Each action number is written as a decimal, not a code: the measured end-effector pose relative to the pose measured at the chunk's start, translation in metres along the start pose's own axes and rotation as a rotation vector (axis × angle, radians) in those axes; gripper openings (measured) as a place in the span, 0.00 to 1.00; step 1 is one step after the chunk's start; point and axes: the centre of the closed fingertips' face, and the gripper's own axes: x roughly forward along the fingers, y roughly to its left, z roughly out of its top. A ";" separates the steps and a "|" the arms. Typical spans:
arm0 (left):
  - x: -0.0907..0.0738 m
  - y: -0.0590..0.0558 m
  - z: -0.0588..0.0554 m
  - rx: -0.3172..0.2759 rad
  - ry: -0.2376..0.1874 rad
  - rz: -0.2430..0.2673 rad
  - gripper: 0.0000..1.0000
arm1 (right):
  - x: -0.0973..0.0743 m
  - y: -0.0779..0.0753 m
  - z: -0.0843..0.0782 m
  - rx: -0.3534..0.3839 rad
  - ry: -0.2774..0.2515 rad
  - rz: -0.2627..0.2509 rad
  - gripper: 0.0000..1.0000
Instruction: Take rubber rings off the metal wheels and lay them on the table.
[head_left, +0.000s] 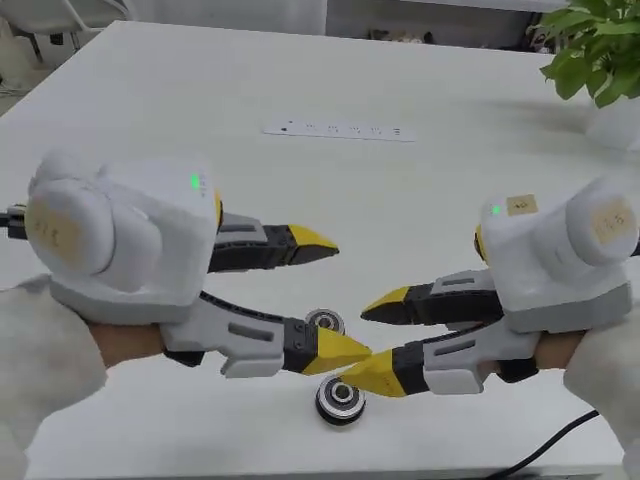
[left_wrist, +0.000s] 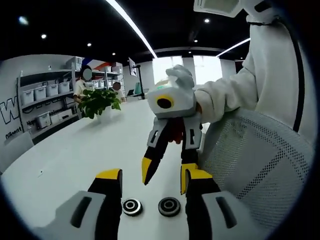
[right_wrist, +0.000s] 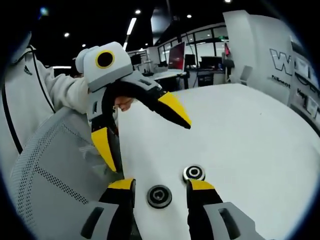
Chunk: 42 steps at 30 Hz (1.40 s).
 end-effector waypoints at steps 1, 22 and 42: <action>0.001 -0.002 -0.003 0.001 0.003 -0.010 0.42 | 0.002 0.000 -0.006 -0.003 0.025 0.003 0.39; 0.031 -0.018 -0.072 0.001 0.189 -0.071 0.20 | 0.027 0.004 -0.060 -0.078 0.225 0.017 0.34; 0.032 -0.026 -0.090 -0.028 0.228 -0.087 0.11 | 0.028 0.000 -0.058 -0.064 0.203 -0.001 0.28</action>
